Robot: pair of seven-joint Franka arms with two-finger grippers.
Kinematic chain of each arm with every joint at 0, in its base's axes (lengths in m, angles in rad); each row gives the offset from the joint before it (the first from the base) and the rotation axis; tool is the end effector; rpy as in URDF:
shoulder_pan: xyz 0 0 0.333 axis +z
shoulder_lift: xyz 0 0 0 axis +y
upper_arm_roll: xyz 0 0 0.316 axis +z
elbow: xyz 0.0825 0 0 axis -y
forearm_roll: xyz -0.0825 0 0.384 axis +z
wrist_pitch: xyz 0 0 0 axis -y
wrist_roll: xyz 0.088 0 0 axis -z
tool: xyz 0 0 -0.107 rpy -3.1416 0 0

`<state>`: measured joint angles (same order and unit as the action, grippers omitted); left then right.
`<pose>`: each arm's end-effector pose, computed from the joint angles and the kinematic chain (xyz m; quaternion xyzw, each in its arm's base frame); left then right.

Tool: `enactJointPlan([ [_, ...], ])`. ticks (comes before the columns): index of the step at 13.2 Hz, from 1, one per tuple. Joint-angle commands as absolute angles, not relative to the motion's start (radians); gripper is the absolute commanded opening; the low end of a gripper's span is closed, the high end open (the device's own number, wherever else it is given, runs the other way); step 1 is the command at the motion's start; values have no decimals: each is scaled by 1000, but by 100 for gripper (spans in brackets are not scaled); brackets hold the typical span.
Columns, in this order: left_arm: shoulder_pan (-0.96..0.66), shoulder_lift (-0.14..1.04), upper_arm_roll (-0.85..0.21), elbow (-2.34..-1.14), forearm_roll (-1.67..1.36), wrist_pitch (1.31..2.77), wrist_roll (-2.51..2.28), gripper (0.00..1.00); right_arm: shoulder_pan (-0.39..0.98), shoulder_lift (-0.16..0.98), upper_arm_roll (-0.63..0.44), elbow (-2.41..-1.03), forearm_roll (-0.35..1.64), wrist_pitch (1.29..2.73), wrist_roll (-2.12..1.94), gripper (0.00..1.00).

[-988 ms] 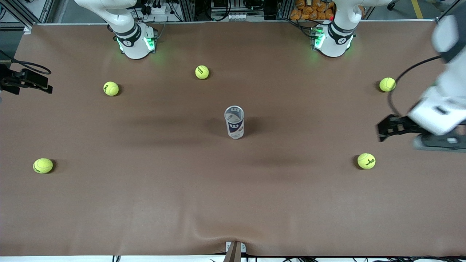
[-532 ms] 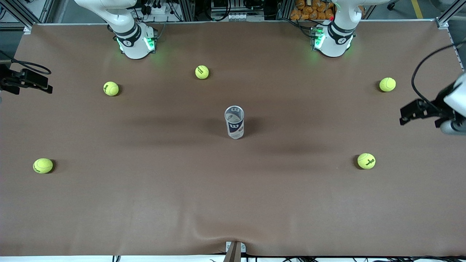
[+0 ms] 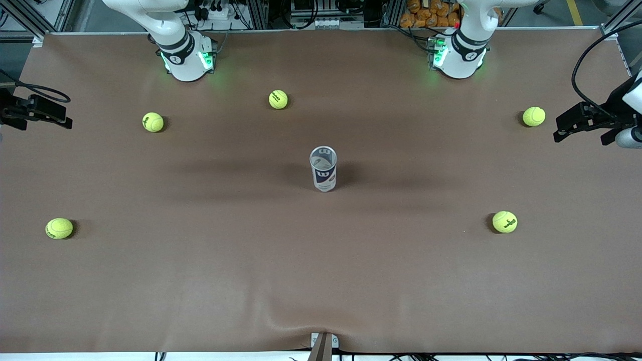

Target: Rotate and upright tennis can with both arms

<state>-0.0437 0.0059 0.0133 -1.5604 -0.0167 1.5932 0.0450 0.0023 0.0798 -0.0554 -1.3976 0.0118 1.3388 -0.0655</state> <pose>0.5585 -0.0188 0.6282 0.9992 -0.0376 0.0135 0.0082 0.5538 -0.0265 0.6413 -0.9976 -0.0071 0.0688 0.0077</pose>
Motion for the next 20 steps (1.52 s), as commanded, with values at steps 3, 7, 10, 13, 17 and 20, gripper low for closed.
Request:
enactJointPlan([
  [3, -75, -60, 28, -1651, -25, 1646, 54, 100, 0, 77, -57, -1391, 18, 1339, -66, 100],
  [7, -75, -49, 31, -1624, -15, 1663, 51, 100, 0, 77, -55, -1391, 18, 1338, -64, 100],
  [10, -75, -51, 52, -1629, -6, 1657, 35, 100, 0, 77, -57, -1391, 18, 1338, -64, 100],
  [13, -75, -54, 58, -1632, 23, 1657, 50, 100, 0, 77, -55, -1391, 18, 1339, -64, 100],
  [17, -75, -60, 75, -1631, 9, 1654, 46, 100, 0, 77, -57, -1391, 20, 1339, -64, 100],
  [20, -78, -58, 74, -1631, 9, 1654, 31, 100, 0, 77, -55, -1391, 18, 1339, -64, 100],
])
